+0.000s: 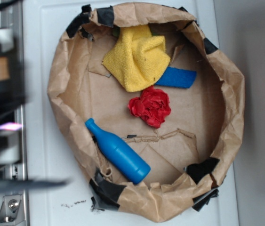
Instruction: Grab the blue bottle.
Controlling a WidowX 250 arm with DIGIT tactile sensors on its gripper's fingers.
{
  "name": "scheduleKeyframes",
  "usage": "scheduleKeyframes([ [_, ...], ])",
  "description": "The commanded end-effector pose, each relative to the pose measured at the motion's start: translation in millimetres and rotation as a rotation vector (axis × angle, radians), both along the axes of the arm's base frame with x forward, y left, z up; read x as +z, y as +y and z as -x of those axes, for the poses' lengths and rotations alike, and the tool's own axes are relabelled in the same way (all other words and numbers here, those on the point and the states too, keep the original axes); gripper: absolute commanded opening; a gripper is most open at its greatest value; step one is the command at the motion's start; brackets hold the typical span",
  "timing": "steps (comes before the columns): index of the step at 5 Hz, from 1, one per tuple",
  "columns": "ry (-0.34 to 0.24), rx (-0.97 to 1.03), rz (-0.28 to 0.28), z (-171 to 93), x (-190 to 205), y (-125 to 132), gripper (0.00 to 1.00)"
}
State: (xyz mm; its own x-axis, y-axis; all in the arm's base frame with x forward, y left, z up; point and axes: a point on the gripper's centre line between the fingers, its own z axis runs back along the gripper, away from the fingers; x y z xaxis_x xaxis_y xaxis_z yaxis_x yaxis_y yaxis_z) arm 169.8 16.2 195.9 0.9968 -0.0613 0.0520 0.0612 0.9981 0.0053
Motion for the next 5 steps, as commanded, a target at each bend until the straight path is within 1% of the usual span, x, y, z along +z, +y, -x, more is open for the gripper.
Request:
scheduleKeyframes([
  [1, -0.113, -0.105, 0.188, -101.1, -44.3, 21.5, 1.00],
  [2, -0.076, -0.207, 0.377, -120.1, -66.1, -5.3, 1.00],
  [3, 0.027, -0.230, 0.341, -110.5, -92.9, -39.3, 1.00],
  [4, 0.127, -0.210, 0.279, -84.2, -105.1, -61.7, 1.00],
  [5, 0.135, -0.264, 0.249, -66.9, -110.5, -84.1, 1.00],
])
